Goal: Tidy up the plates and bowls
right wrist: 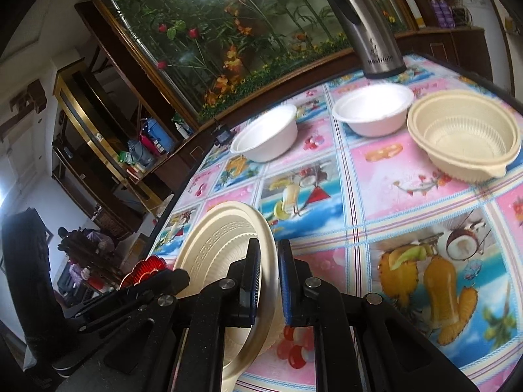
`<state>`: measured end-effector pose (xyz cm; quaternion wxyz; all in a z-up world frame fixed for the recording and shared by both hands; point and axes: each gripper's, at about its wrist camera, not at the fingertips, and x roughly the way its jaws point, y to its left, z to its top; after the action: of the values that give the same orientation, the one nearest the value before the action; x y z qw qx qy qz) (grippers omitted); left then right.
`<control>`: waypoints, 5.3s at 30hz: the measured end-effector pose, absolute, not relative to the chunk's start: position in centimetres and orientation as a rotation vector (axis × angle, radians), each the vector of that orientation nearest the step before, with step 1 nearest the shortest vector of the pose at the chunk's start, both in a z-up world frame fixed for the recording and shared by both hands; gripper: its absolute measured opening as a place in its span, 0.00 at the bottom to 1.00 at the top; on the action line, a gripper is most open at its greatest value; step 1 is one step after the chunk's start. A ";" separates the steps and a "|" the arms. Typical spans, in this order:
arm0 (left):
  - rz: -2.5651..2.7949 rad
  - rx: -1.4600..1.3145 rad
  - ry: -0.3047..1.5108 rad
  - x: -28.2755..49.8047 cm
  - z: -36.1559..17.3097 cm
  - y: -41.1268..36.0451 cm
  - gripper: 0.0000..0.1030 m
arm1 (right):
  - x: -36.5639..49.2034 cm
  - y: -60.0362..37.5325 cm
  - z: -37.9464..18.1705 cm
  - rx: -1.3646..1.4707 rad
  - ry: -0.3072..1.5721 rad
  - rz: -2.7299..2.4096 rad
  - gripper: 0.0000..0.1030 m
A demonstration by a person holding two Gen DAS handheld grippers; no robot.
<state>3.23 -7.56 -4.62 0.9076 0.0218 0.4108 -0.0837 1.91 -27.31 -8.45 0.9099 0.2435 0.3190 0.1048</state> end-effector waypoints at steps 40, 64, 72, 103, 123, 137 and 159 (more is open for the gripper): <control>0.044 -0.123 0.947 0.5 -6.7 8.8 0.15 | 4.2 -9.0 -8.6 0.225 0.822 0.440 0.29; -0.327 0.001 0.962 3.5 -3.8 -11.3 0.82 | -0.7 -40.5 -6.5 0.495 0.499 -0.089 0.75; -0.317 0.095 0.918 7.7 -1.9 -19.0 0.82 | 1.7 -49.9 -6.9 0.585 0.526 -0.192 0.77; -0.298 0.118 0.971 15.4 -7.8 -31.3 0.81 | 7.4 -51.9 -10.6 0.676 0.635 -0.192 0.57; -0.348 0.151 0.949 15.5 -8.6 -30.8 0.61 | 8.5 -50.9 -11.9 0.582 0.717 -0.244 0.16; -0.459 0.146 0.964 15.0 -8.7 -32.0 0.15 | 8.6 -50.5 -11.8 0.563 0.712 -0.224 0.12; -0.392 0.176 0.803 12.4 -5.5 -30.2 0.15 | 7.3 -49.4 -9.5 0.572 0.600 -0.137 0.12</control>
<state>12.42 -30.24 -5.49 0.8980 0.0850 0.3880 -0.1892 7.29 -49.42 -9.51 0.9130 0.2775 0.2915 -0.0663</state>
